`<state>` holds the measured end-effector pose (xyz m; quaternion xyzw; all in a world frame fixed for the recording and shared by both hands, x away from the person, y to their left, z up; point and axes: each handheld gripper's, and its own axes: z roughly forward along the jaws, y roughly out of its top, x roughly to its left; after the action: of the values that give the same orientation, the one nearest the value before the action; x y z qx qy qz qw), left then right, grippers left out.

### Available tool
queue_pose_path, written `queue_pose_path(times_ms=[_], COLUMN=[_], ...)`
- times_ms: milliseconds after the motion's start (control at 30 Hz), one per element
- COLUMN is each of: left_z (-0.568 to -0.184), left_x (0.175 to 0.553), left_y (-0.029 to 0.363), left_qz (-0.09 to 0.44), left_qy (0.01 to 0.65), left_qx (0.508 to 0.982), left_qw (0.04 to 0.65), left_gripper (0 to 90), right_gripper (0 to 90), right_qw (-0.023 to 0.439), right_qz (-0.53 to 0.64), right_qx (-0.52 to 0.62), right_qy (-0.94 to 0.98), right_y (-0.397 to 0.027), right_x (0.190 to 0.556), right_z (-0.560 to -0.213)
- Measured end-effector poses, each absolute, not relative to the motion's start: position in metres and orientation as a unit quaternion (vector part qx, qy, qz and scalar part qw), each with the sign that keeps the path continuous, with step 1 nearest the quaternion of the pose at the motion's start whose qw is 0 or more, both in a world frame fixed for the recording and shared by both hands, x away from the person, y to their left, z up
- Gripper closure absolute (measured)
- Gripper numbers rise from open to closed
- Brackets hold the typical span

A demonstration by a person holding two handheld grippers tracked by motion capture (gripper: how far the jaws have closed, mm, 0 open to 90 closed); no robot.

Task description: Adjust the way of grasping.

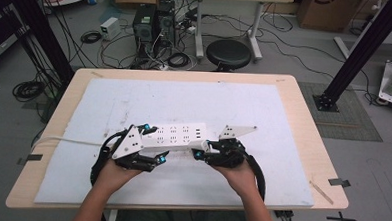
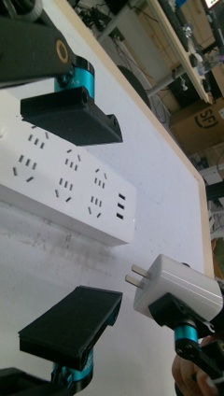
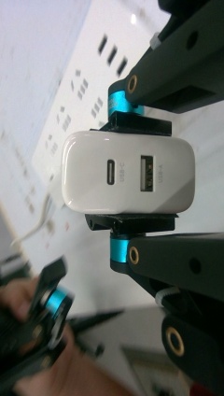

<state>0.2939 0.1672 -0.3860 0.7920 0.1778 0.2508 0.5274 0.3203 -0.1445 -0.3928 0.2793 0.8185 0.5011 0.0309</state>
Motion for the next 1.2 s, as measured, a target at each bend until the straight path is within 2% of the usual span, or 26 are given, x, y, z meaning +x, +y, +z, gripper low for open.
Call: queue_pose_path(times_ms=[200,467,867,1200], left_z=[-0.390,-0.397,-0.395,-0.397], left_x=[0.294,0.294,0.293,0.293], left_y=[0.173,0.181,0.190,0.196], left_qz=[0.246,0.239,0.236,0.235], left_qy=[0.189,0.202,0.198,0.205], left_qx=[0.792,0.794,0.802,0.802], left_qw=[0.527,0.521,0.511,0.510], left_gripper=[20.2,20.1,20.2,20.1], right_gripper=[63.1,63.2,63.1,63.2], right_qw=[0.090,0.098,0.045,0.037], right_qz=[0.440,0.379,0.305,0.280], right_qx=[0.295,0.293,0.244,0.206], right_qy=[0.844,0.873,0.919,0.937], right_y=[-0.138,-0.139,-0.134,-0.125], right_x=[0.324,0.328,0.345,0.361], right_z=[-0.383,-0.370,-0.355,-0.355])
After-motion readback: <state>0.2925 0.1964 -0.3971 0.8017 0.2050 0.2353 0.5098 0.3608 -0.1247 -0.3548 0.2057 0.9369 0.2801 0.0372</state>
